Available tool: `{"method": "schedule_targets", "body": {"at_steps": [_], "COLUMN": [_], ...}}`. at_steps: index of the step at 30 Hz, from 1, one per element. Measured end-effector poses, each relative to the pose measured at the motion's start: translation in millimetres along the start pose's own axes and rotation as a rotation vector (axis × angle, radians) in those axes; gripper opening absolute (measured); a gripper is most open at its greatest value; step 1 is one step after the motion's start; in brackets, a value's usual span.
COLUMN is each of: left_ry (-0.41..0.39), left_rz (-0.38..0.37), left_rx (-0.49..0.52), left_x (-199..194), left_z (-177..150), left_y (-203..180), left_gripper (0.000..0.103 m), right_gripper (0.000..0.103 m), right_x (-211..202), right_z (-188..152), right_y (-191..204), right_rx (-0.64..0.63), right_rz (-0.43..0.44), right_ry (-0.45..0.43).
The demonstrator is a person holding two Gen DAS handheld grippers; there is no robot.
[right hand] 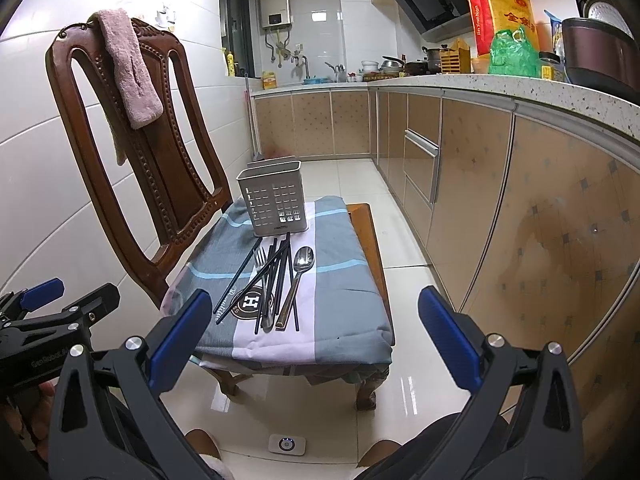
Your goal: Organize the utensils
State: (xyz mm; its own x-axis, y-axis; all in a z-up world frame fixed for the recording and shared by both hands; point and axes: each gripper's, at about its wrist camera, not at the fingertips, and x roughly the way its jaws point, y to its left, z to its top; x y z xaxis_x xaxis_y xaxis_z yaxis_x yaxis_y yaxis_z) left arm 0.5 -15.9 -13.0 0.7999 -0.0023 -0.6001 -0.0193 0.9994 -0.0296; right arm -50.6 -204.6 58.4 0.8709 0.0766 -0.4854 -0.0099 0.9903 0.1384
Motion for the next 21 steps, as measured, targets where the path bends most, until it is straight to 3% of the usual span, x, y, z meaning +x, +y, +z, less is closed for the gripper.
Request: {"method": "schedule_targets", "body": {"at_steps": [8,13,18,21], "left_ry": [0.009,-0.046,0.012,0.017], "left_rz": [-0.01,-0.005,-0.04,-0.025], "left_rx": [0.001,0.06,0.103,0.134], "left_x": [3.4,-0.2,14.6,23.9], "left_z": [0.0,-2.1,-7.0,-12.6], "left_y": [-1.5,-10.0,-14.8,-17.9], "left_gripper": [0.099,0.099,0.099,0.099], "right_gripper": [0.101,0.101,0.101,0.101], "right_x": [0.4,0.7,1.6,8.9], "right_z": [-2.9,-5.1,-8.1,-8.2], "right_y": [0.8,0.5,-1.0,-6.4], "right_rx": [-0.009,-0.024,-0.028,-0.009], "right_rz": [-0.025,-0.04,-0.046,-0.019], "right_ry": [-0.012,-0.032,-0.057,-0.032]}}
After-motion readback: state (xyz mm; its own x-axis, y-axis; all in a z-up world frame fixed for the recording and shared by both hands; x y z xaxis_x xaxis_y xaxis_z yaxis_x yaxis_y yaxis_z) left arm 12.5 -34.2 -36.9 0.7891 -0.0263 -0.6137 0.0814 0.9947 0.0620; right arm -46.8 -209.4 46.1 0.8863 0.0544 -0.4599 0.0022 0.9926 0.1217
